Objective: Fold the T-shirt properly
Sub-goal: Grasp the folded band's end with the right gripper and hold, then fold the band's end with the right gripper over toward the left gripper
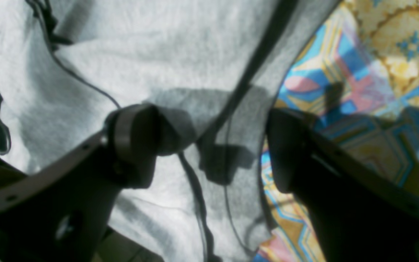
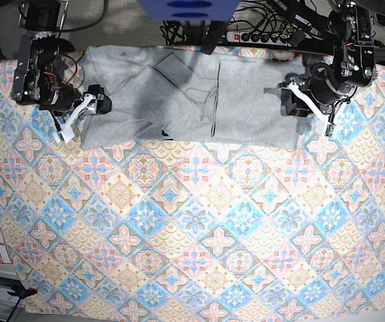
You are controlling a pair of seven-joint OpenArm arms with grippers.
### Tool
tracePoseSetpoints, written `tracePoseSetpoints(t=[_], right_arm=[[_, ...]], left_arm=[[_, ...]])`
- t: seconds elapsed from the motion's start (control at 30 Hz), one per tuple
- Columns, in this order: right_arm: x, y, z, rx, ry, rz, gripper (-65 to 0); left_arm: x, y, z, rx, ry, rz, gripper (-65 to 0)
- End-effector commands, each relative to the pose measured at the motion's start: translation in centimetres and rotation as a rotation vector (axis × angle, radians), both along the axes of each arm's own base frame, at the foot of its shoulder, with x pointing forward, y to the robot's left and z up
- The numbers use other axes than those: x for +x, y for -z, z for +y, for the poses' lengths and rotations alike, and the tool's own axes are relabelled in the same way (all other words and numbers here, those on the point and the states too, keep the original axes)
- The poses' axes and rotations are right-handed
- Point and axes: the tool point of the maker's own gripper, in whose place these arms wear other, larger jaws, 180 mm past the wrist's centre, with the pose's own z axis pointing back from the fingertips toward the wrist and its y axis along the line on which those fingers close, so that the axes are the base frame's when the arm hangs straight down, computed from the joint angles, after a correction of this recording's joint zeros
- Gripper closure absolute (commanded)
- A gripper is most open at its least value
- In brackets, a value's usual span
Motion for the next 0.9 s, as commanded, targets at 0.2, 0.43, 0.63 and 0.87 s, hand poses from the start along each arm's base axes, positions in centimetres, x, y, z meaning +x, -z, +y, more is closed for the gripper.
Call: tracePoseSetpoints(t=[0.2, 0.43, 0.63, 0.87], right_arm=[[-0.9, 0.3, 4.2, 0.097, -0.07, 0.027, -45.3], [-0.2, -0.8, 5.4, 0.144, -0.078, -0.006, -41.6], [-1.0, -0.4, 5.4, 0.145, -0.076, 0.012, -30.6], [-1.0, -0.3, 5.3, 0.143, -0.072, 0.014, -8.2]], left_arm=[[0.4, -0.6, 0.0, -0.004, 0.005, -0.028, -16.2], [0.5, -0.7, 0.1, -0.002, 0.001, -0.03, -16.2], [0.5, -0.7, 0.1, -0.002, 0.002, -0.029, -16.1], [0.5, -0.7, 0.1, -0.002, 0.002, -0.029, -16.1]])
